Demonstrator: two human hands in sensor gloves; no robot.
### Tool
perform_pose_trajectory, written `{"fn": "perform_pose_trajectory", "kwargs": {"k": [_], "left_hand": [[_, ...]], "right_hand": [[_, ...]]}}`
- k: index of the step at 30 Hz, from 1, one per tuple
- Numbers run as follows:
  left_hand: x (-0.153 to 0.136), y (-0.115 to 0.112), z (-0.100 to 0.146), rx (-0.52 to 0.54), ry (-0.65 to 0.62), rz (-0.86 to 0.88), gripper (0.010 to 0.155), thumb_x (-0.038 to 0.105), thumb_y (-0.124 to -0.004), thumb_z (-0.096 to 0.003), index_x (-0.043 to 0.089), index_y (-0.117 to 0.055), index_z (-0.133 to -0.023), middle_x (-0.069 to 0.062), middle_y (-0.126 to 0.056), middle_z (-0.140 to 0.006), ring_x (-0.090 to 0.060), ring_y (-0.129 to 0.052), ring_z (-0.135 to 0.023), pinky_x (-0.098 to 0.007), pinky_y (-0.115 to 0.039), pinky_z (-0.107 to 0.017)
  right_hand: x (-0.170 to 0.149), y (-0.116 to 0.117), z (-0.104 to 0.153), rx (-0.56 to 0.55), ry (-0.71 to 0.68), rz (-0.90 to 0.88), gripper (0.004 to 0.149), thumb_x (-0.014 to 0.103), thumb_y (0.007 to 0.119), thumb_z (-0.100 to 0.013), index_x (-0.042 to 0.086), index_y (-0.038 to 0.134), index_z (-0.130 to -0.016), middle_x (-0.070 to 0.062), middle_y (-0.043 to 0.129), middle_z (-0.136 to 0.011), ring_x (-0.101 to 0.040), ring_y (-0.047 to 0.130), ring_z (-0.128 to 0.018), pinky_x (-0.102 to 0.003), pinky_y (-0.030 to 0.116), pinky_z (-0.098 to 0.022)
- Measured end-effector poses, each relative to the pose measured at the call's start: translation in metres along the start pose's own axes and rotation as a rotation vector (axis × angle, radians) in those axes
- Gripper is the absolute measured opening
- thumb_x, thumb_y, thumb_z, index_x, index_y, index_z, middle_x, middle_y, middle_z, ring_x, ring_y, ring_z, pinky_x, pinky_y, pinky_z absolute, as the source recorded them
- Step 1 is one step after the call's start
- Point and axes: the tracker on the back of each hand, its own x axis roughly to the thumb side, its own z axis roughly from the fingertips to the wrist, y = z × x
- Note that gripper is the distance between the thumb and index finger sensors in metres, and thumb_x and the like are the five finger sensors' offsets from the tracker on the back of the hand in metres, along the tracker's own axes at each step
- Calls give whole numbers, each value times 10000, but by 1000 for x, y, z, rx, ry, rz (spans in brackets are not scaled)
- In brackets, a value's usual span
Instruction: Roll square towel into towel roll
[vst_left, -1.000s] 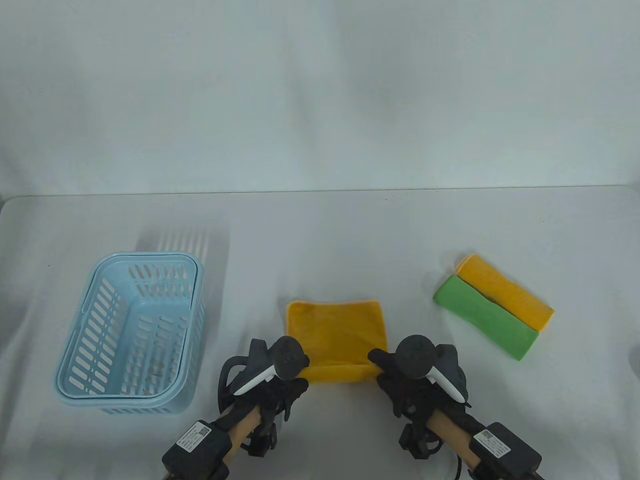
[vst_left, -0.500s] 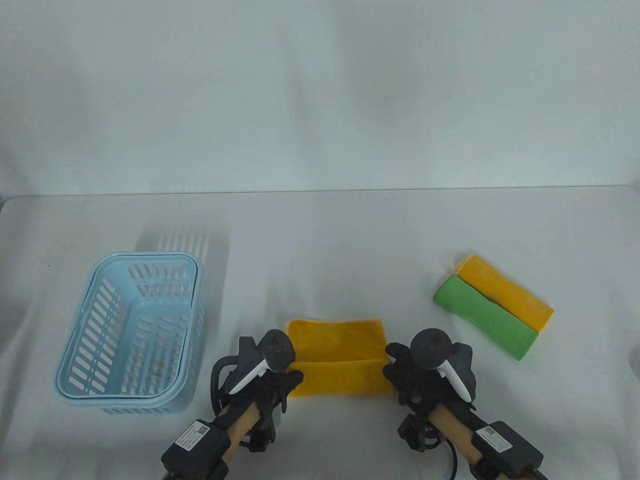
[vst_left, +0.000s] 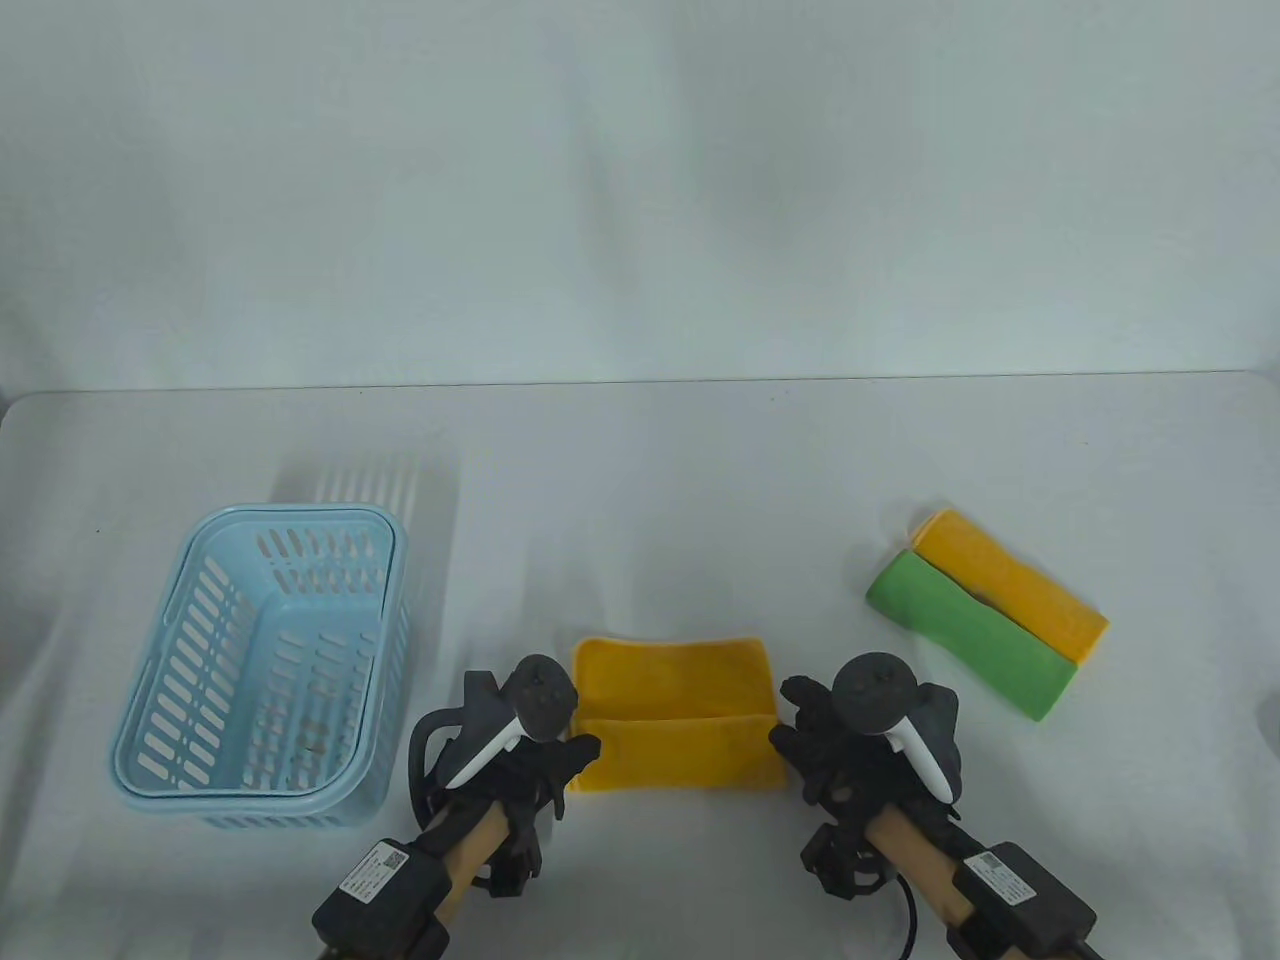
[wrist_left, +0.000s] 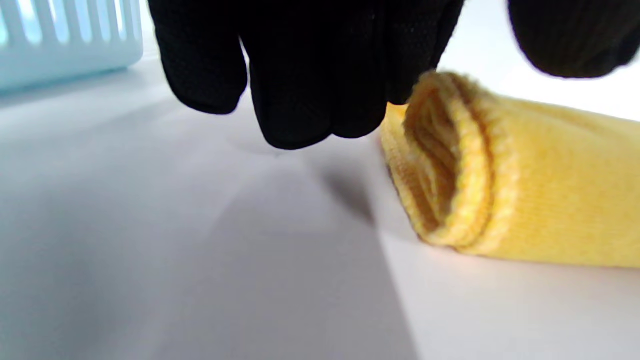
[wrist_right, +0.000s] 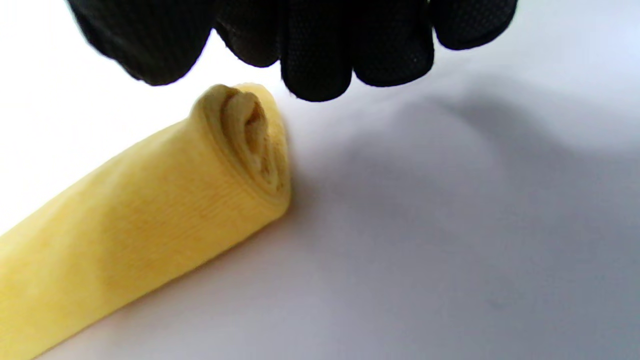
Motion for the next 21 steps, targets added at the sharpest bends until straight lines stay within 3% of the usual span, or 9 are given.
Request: {"fn": "perform_pose_trajectory", "kwargs": {"k": [5, 8, 13, 21], "left_hand": [[16, 9, 13, 77, -121, -77, 763, 597, -750, -326, 353, -586, -1030, 40, -731, -1027, -224, -864, -878, -489, -717, -687], [30, 3, 17, 18, -257, -124, 724, 550, -764, -336, 420, -558, -1019, 63, -603, -1080, -218, -731, -969, -496, -640, -739], [43, -16, 14, 0, -266, -315, 773, 548, -768, -330, 367, -512, -1037, 60, -558, -1098, -232, -686, -1007, -504, -621, -755], [41, -25, 7, -50, -249, -319, 822, 550, -765, -335, 366, -419, -1058, 66, -466, -1127, -229, -601, -1055, -504, -571, -792]], "right_hand": [[20, -1, 14, -38, -143, 68, 677, 523, 788, -309, 352, 589, -933, 40, 730, -923, -284, 715, -856, -546, 597, -662], [31, 8, 18, 78, -274, 114, 672, 472, 787, -335, 397, 522, -948, 102, 555, -1035, -285, 540, -981, -560, 496, -713], [33, 27, 18, 88, -260, 328, 653, 456, 787, -340, 412, 537, -942, 136, 539, -1051, -291, 510, -1003, -568, 471, -725], [30, 37, 13, 97, -233, 403, 748, 505, 811, -314, 417, 455, -966, 144, 465, -1079, -293, 489, -1019, -575, 462, -731]]}}
